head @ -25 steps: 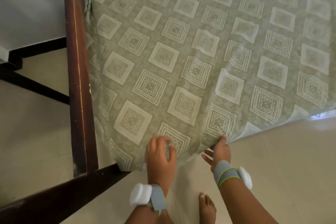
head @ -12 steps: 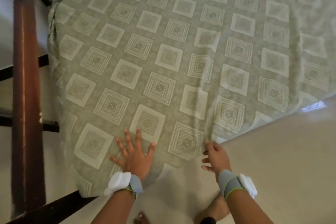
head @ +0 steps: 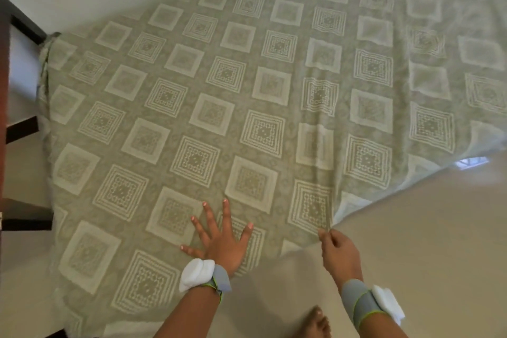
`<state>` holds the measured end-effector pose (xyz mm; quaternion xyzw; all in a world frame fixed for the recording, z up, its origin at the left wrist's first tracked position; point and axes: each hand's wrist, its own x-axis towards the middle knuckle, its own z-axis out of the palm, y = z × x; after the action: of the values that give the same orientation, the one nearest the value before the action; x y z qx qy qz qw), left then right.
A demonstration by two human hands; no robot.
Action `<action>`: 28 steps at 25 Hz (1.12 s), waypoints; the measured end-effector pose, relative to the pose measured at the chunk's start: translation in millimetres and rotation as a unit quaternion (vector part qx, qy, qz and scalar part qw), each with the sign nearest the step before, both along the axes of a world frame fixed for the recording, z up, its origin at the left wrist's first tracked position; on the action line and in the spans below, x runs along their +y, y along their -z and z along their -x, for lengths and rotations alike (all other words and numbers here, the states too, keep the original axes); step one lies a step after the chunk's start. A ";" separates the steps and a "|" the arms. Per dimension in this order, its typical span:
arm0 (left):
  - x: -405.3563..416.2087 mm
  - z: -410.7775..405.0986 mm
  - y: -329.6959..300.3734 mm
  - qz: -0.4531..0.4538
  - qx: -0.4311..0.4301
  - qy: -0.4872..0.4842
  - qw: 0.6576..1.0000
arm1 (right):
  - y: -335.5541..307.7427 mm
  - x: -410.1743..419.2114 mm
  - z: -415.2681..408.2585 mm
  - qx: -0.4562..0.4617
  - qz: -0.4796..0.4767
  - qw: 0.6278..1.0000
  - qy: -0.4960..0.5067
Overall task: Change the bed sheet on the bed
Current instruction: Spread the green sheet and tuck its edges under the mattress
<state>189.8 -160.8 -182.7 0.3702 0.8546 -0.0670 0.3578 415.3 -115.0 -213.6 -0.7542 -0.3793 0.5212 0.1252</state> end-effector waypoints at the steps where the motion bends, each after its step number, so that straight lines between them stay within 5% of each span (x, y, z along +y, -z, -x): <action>1: -1.7 -3.1 0.0 0.005 0.008 0.008 1.000 | -5.0 3.9 -0.4 0.029 0.029 0.999 0.011; 8: 10.9 -9.4 8.0 0.002 0.008 -0.012 1.000 | -1.3 75.4 -30.5 0.101 0.025 0.958 0.266; 12: 15.9 -12.7 6.4 0.012 0.029 -0.005 0.999 | 6.2 84.2 -57.9 0.058 -0.010 0.976 0.208; 16: 30.5 -33.1 2.0 -0.012 0.045 0.031 0.998 | 0.5 66.8 -100.3 -0.108 -0.050 0.987 0.111; 19: 48.6 -63.6 -4.8 -0.016 0.020 0.166 0.986 | -16.7 74.4 -97.3 -0.067 0.000 0.995 0.078; 22: 70.8 -96.2 -32.0 -0.019 -0.023 0.233 0.972 | -52.6 83.6 -86.6 -0.026 -0.052 0.997 0.041; 28: 118.3 -125.1 -132.7 -0.119 -0.162 0.128 0.971 | -168.2 83.5 -88.0 0.041 -0.147 0.988 0.005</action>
<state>314.9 -42.5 -50.1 0.5223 0.7327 0.0512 0.4333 503.3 -31.5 -45.4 -0.7077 -0.4424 0.4893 0.2530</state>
